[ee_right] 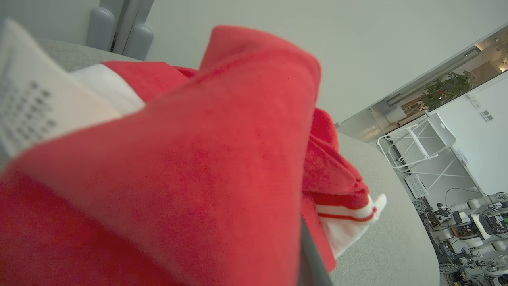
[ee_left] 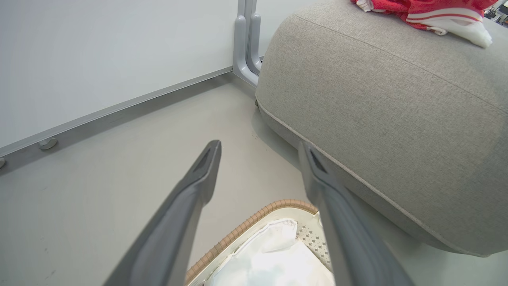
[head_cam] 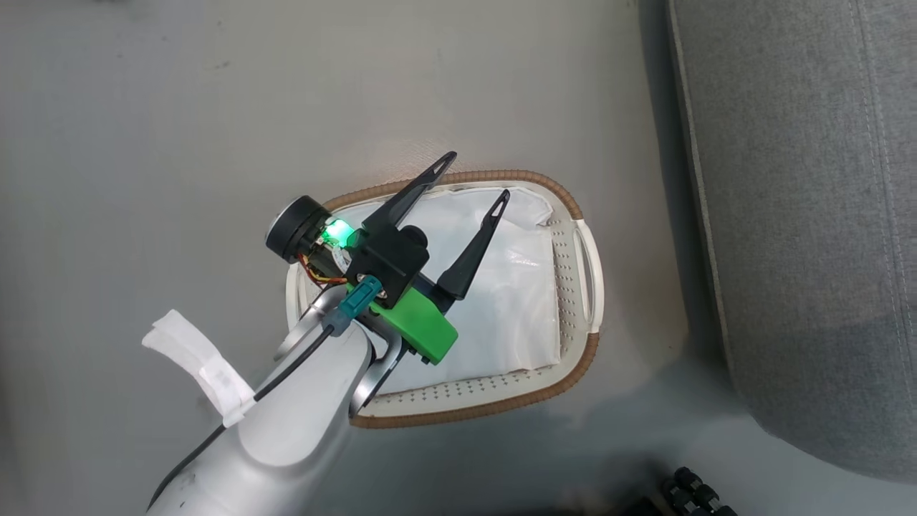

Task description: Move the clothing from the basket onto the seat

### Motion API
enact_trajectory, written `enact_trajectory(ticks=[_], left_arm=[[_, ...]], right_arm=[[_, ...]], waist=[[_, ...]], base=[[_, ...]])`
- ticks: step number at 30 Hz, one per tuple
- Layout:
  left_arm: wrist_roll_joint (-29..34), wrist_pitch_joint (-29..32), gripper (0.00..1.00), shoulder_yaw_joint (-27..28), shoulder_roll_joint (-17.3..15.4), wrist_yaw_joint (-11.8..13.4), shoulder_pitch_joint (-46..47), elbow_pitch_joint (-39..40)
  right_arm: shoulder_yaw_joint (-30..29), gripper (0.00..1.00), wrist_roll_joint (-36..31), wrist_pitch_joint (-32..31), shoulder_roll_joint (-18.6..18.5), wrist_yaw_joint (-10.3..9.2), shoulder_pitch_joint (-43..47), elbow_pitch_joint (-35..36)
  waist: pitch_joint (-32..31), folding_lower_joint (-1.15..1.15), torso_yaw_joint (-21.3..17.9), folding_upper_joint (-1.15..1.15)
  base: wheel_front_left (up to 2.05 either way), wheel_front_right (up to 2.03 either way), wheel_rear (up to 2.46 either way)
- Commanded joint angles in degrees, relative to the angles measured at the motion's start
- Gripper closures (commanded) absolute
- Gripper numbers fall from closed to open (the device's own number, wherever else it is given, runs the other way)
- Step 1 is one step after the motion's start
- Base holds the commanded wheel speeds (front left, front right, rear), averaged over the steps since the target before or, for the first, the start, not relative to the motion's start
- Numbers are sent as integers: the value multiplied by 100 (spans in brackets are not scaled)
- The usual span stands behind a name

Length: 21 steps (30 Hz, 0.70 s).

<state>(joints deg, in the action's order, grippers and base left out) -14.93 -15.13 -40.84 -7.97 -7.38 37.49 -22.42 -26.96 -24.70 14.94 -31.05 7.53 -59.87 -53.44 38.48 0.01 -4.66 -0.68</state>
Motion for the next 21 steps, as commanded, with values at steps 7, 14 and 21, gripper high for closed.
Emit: enact_trajectory(ticks=[7, 14, 21], left_arm=[[-96, -2, 0, 63, -26, -16, -111, -52], [-153, -2, 0, 197, -71, -16, -268, -52], [-189, -2, 0, 448, -59, 10, -547, -62]], right_arm=[[112, 0, -7, 26, 445, -8, 499, 525], [89, 0, 423, 24, 974, -8, 1324, 1230], [361, 0, 788, 26, 1322, -8, 2080, 1787]], waist=[[-253, -1, -317, 68], [-615, -1, -553, 68], [-1101, -1, -694, 68]], base=[[0, 0, 0], [0, 0, 0], [0, 0, 0]])
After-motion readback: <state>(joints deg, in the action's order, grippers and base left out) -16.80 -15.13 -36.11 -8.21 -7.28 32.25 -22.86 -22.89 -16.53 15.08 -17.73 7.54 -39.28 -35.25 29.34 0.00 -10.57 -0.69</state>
